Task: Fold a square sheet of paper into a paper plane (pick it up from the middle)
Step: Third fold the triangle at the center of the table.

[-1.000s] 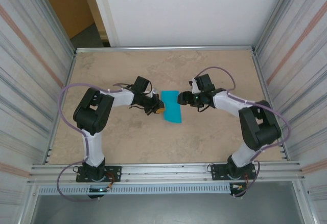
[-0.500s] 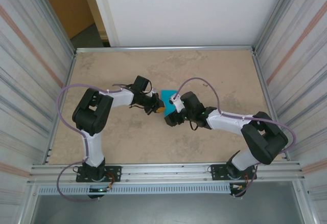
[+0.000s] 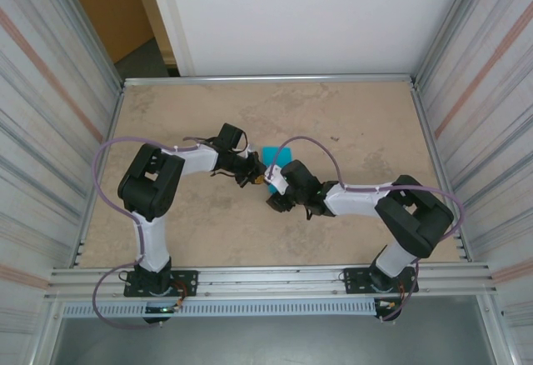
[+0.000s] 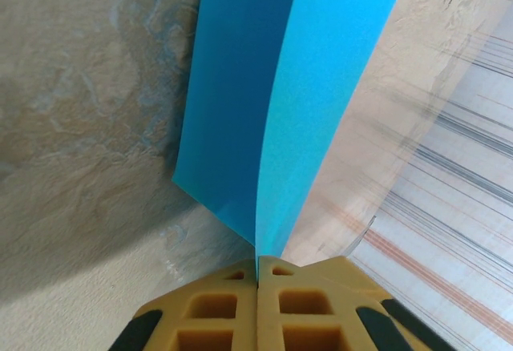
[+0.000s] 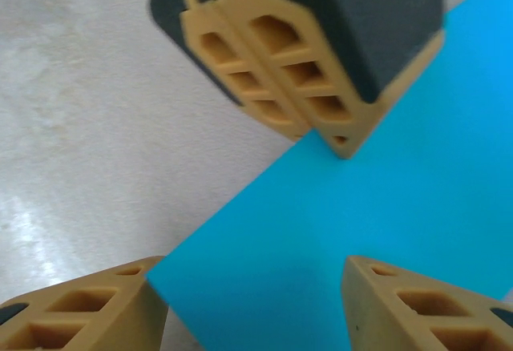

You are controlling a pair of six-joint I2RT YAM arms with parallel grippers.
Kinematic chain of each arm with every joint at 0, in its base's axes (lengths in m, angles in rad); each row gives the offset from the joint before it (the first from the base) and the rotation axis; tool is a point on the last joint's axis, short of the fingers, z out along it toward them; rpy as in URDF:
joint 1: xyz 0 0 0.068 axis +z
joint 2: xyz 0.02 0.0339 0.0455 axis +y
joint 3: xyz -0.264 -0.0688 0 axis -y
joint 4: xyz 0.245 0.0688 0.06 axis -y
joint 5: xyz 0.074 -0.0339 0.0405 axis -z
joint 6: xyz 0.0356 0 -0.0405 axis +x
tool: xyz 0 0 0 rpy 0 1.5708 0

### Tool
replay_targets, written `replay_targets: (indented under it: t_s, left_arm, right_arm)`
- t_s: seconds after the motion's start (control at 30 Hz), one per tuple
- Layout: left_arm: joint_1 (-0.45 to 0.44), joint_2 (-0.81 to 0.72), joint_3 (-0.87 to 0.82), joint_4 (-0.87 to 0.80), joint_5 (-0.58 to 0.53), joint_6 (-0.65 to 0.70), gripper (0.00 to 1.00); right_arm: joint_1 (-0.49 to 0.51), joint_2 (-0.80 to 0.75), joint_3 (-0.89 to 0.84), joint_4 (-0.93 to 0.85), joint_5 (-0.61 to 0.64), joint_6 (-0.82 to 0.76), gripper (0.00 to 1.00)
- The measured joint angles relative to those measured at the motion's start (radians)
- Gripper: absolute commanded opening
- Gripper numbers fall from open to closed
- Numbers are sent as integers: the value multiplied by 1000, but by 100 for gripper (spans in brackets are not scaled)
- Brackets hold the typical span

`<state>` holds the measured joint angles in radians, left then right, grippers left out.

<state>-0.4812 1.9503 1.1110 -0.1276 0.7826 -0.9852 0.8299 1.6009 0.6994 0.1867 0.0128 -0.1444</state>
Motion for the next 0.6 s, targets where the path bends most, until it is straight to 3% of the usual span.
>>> replay_targets:
  t_s: [0.33,0.6]
  left_arm:
    - [0,0,0,-3,0,0,0]
    - [0,0,0,-3,0,0,0]
  right_arm:
    - [-13,-53,-44,27,36,-22,39]
    - [-26,-53,-44,28,-8,-20,27]
